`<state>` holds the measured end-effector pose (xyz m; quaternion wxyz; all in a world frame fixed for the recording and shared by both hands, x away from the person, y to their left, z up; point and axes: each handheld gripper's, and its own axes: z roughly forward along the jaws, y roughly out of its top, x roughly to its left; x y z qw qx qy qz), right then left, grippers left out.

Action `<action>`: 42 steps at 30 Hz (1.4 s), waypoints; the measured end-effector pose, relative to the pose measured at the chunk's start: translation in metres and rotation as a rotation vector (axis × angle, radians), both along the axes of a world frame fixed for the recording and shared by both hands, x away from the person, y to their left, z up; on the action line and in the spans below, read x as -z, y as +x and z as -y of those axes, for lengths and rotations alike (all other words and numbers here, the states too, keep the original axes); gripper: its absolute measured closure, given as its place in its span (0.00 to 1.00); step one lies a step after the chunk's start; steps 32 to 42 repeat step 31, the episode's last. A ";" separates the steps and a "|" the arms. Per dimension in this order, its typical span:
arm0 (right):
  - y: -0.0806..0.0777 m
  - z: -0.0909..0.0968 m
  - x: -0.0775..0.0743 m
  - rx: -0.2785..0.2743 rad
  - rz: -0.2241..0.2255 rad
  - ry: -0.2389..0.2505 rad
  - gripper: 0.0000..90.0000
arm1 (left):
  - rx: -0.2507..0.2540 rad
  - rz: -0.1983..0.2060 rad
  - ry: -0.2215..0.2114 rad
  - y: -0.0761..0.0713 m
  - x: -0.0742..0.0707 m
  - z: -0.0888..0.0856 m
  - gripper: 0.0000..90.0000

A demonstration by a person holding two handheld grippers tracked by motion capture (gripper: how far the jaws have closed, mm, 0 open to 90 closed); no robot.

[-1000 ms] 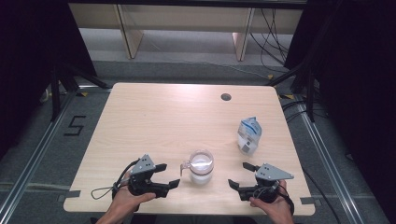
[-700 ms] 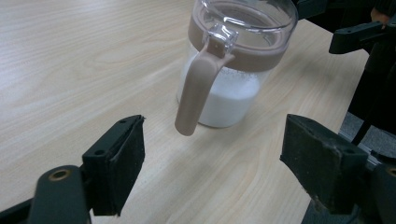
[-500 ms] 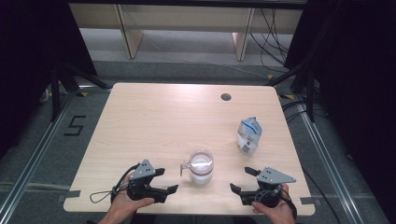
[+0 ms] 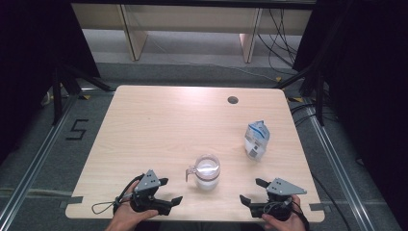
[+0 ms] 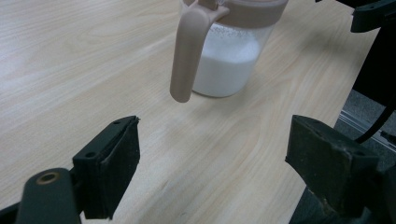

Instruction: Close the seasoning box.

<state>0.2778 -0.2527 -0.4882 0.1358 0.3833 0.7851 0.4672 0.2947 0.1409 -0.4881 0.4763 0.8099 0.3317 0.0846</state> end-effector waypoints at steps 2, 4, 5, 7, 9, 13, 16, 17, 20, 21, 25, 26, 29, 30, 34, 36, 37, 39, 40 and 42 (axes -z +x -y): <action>0.000 0.002 0.001 -0.004 0.004 -0.028 0.18 | -0.008 -0.010 0.000 -0.001 0.000 0.000 0.19; 0.000 0.003 0.002 -0.007 0.012 -0.032 0.18 | -0.009 0.010 0.008 -0.002 0.002 0.001 0.18; 0.000 0.003 0.003 -0.003 0.012 -0.042 0.18 | 0.005 -0.008 0.032 -0.002 0.001 -0.001 0.18; -0.004 0.002 0.003 -0.021 -0.001 -0.037 0.18 | -0.022 -0.008 0.003 -0.004 0.004 0.002 0.18; -0.005 0.002 0.003 -0.036 -0.004 -0.048 0.18 | 0.003 -0.003 0.031 -0.003 0.003 0.000 0.18; -0.007 0.002 0.005 -0.048 -0.013 -0.052 0.18 | 0.000 -0.004 0.033 -0.004 0.004 0.001 0.18; -0.011 0.001 0.006 -0.012 -0.045 -0.067 0.18 | -0.015 0.011 0.033 -0.003 0.006 0.001 0.18; -0.011 0.002 0.006 -0.018 -0.037 -0.084 0.18 | -0.019 -0.022 0.022 -0.004 0.006 0.002 0.18; -0.010 0.003 0.007 -0.031 -0.019 -0.091 0.18 | -0.009 -0.001 0.033 -0.004 0.006 0.001 0.18; -0.010 0.002 0.007 -0.043 -0.036 -0.082 0.18 | -0.009 -0.002 0.033 -0.004 0.006 0.001 0.18; -0.011 0.003 0.007 -0.039 -0.042 -0.087 0.18 | -0.010 -0.003 0.033 -0.004 0.006 0.001 0.18; -0.011 0.003 0.006 -0.032 -0.039 -0.093 0.18 | -0.012 -0.001 0.032 -0.004 0.006 0.001 0.18; -0.011 0.003 0.007 -0.032 -0.040 -0.095 0.18 | -0.015 -0.005 0.029 -0.004 0.006 0.002 0.18; -0.011 0.003 0.007 -0.033 -0.040 -0.095 0.18 | -0.017 -0.021 0.027 -0.004 0.006 0.002 0.18; -0.011 0.002 0.007 -0.030 -0.038 -0.097 0.18 | -0.018 -0.025 0.026 -0.004 0.006 0.002 0.18; -0.011 0.002 0.007 -0.030 -0.038 -0.097 0.18 | -0.018 -0.025 0.026 -0.004 0.006 0.002 0.18; -0.011 0.002 0.007 -0.030 -0.038 -0.097 0.18 | -0.018 -0.025 0.026 -0.004 0.006 0.002 0.18; -0.011 0.002 0.007 -0.030 -0.038 -0.097 0.18 | -0.018 -0.025 0.026 -0.004 0.006 0.002 0.18; -0.011 0.002 0.007 -0.030 -0.038 -0.097 0.18 | -0.018 -0.025 0.026 -0.004 0.006 0.002 0.18; -0.011 0.002 0.007 -0.030 -0.038 -0.097 0.18 | -0.018 -0.025 0.026 -0.004 0.006 0.002 0.18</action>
